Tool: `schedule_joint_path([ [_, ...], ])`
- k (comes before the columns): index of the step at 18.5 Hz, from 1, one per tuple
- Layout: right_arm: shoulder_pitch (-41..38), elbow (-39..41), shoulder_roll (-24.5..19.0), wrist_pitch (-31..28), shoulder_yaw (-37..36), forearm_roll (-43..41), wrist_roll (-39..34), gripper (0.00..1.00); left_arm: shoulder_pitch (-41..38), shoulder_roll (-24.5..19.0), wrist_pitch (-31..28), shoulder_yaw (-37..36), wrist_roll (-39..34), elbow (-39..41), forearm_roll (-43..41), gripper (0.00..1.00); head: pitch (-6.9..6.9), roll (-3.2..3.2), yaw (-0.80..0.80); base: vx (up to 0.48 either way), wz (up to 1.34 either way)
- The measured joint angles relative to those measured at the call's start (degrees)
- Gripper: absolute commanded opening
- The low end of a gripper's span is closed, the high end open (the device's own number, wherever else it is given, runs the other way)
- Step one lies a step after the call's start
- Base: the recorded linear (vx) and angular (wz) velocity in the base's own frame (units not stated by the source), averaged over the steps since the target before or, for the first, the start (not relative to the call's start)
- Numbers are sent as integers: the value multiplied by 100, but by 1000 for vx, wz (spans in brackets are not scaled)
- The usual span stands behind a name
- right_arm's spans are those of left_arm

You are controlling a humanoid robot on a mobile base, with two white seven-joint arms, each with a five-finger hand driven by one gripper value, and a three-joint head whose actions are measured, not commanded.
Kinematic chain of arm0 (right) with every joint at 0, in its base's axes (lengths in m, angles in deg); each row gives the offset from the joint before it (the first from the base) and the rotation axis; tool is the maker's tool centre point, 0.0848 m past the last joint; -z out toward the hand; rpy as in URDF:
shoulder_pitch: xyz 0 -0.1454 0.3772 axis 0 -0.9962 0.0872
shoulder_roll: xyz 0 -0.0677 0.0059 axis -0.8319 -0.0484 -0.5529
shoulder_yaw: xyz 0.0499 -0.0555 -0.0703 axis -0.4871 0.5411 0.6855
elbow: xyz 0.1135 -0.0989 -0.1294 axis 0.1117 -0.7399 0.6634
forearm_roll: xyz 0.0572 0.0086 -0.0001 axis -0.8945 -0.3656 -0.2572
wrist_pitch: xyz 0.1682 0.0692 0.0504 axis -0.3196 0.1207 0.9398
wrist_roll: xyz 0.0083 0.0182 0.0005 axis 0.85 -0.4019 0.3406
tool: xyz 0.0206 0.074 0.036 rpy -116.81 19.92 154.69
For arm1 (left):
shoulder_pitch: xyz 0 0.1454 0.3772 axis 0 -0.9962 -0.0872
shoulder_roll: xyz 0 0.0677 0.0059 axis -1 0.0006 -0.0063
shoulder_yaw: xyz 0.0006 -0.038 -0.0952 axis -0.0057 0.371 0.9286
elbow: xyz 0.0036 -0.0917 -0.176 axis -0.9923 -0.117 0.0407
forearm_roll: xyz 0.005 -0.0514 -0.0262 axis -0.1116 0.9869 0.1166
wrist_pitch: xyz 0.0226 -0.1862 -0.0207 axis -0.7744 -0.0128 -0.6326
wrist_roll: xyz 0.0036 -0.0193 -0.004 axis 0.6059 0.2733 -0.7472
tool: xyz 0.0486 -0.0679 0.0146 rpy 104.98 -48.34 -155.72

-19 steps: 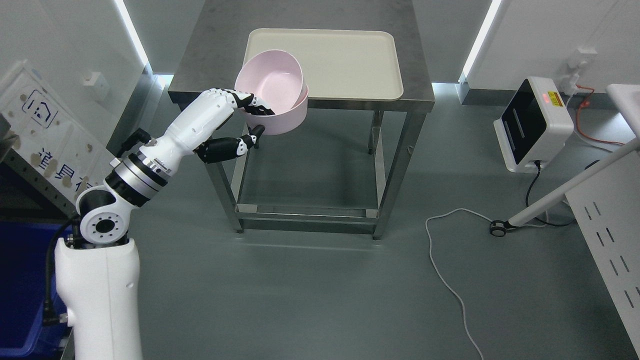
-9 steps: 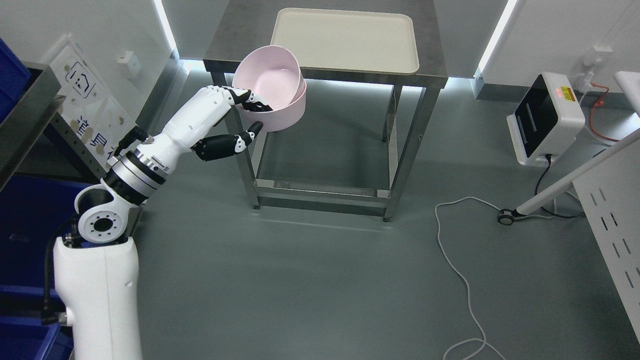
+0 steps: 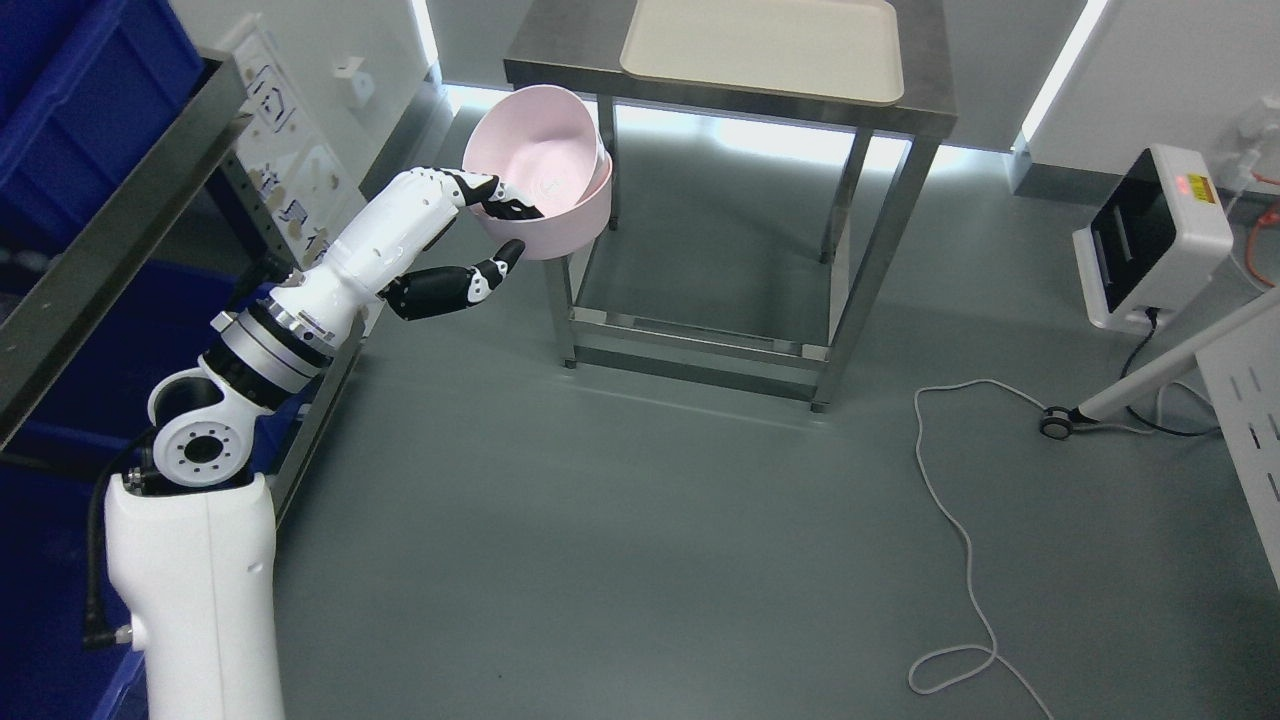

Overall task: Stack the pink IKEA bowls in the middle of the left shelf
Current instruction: 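Hold the stacked bowls while turning toward the blue bin shelf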

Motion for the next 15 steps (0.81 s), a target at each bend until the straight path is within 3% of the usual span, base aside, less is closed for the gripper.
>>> schedule_joint_path([
  [15,0,0,0,34,0,0,0,100,76,0,32,-21,11,-2,47,4,0,0,0,-189,742],
])
